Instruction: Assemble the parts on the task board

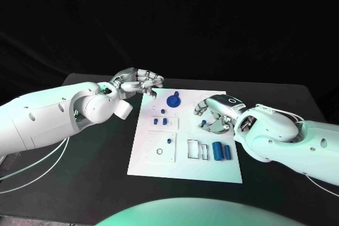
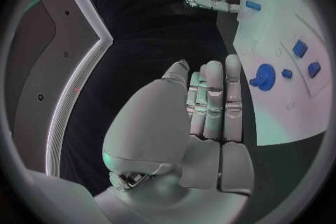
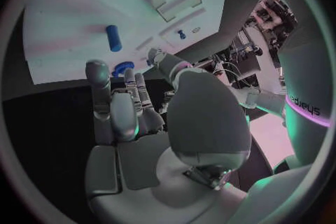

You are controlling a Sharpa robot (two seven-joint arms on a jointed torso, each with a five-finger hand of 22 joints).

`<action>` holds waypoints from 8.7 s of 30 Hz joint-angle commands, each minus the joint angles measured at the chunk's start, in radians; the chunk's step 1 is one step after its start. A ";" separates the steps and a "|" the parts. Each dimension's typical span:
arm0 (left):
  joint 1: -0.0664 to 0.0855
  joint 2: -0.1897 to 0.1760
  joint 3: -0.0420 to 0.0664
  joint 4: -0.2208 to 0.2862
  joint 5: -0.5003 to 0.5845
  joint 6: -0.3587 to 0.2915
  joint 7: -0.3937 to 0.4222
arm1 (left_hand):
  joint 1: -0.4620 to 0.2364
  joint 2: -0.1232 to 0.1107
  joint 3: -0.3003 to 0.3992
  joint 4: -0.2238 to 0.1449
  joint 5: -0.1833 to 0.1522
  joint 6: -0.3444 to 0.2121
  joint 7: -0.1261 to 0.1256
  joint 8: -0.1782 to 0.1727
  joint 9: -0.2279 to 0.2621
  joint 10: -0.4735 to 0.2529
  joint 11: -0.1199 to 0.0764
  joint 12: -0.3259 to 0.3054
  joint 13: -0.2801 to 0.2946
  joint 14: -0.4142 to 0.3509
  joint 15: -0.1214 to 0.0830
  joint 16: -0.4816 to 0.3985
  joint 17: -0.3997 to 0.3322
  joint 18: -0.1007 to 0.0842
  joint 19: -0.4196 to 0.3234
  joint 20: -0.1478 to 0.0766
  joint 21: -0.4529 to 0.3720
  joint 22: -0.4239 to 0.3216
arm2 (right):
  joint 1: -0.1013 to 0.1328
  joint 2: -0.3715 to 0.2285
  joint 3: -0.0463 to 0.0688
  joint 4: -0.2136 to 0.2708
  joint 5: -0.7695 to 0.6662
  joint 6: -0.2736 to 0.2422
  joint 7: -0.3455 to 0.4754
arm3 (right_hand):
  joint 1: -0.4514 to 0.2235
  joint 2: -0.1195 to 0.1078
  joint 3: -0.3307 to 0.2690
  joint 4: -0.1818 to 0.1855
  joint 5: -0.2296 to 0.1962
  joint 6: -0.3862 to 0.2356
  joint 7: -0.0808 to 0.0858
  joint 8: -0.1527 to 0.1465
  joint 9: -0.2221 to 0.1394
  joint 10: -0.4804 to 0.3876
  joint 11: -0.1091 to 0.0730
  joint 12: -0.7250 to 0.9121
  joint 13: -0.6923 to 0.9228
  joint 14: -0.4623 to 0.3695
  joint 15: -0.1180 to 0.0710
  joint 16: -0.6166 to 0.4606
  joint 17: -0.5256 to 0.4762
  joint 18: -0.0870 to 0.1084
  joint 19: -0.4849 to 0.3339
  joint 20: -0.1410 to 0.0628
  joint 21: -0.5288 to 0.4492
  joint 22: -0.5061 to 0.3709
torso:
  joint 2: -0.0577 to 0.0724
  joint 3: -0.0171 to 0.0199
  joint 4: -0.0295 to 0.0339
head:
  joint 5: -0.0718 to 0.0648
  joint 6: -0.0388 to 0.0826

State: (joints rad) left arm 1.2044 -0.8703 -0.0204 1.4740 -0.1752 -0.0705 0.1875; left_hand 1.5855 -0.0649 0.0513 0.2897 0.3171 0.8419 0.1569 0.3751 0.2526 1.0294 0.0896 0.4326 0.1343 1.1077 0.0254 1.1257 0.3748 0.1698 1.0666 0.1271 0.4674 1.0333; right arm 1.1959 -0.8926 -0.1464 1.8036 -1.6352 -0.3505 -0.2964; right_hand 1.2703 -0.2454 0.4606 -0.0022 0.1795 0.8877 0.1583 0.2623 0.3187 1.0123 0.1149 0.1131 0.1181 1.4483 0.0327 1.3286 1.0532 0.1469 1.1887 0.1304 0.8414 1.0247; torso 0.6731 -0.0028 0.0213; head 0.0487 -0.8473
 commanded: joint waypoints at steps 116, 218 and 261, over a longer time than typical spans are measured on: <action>0.000 0.025 -0.002 -0.027 0.009 0.021 0.005 | -0.016 -0.008 0.020 0.001 -0.009 0.005 0.001 0.010 -0.002 0.010 0.002 -0.006 -0.004 -0.002 -0.003 -0.007 -0.002 0.010 0.007 0.002 -0.013 -0.003 | -0.100 0.288 -0.015 -0.063 0.028 0.079 0.021 | 0.071 0.031 0.221 0.036 -0.037 0.156 -0.038 0.107 0.052 0.230 -0.058 0.036 0.013 0.038 -0.052 0.063 0.046 -0.014 0.103 -0.052 0.125 0.143 | 0.003 -0.0012 0.0036 | 0.063 -0.019; -0.004 -0.007 -0.016 -0.012 0.013 0.031 0.012 | -0.024 -0.013 0.029 0.001 -0.010 0.003 0.002 0.012 -0.003 0.008 0.003 -0.007 -0.006 -0.002 -0.002 -0.009 -0.001 0.010 0.010 0.002 -0.020 -0.004 | -0.137 -0.222 -0.022 0.151 0.210 -0.108 -0.224 | -0.054 0.062 -0.409 0.297 -0.002 0.113 -0.088 0.085 0.224 0.519 -0.120 1.382 1.379 0.112 -0.100 0.230 0.462 -0.050 0.217 -0.088 0.262 0.299 | -0.012 -0.0063 -0.0105 | -0.053 -0.005; -0.004 -0.012 -0.017 -0.010 0.014 0.045 0.005 | -0.032 -0.014 0.031 0.002 -0.010 0.002 0.002 0.012 -0.004 0.008 0.003 -0.007 -0.007 -0.002 -0.001 -0.009 -0.001 0.010 0.011 0.002 -0.022 -0.004 | -0.185 -0.128 -0.023 0.104 0.170 -0.086 -0.280 | -0.047 0.095 -0.414 0.296 0.101 0.139 -0.099 0.083 0.262 0.525 -0.129 1.396 1.395 0.118 -0.107 0.237 0.495 -0.059 0.235 -0.094 0.307 0.335 | -0.013 -0.0071 -0.0113 | -0.051 -0.007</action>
State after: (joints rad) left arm 1.1999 -0.8838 -0.0378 1.4616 -0.1681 -0.0430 0.1853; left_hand 1.5631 -0.0766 0.0762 0.2925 0.3136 0.8419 0.1569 0.3826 0.2498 1.0330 0.0932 0.4327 0.1285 1.1077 0.0254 1.1218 0.3744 0.1698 1.0702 0.1306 0.4514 1.0306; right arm 1.0147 -1.0257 -0.1672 1.9063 -1.4782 -0.4121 -0.5744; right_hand 1.2188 -0.1607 0.0437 0.2924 0.2772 1.0203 0.0590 0.3457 0.5804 1.4639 -0.0072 1.5041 1.3077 1.4666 -0.0683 1.5629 1.3078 0.0995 1.4181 0.0377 1.1447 1.3076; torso 0.6607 -0.0094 0.0101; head -0.0018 -0.8551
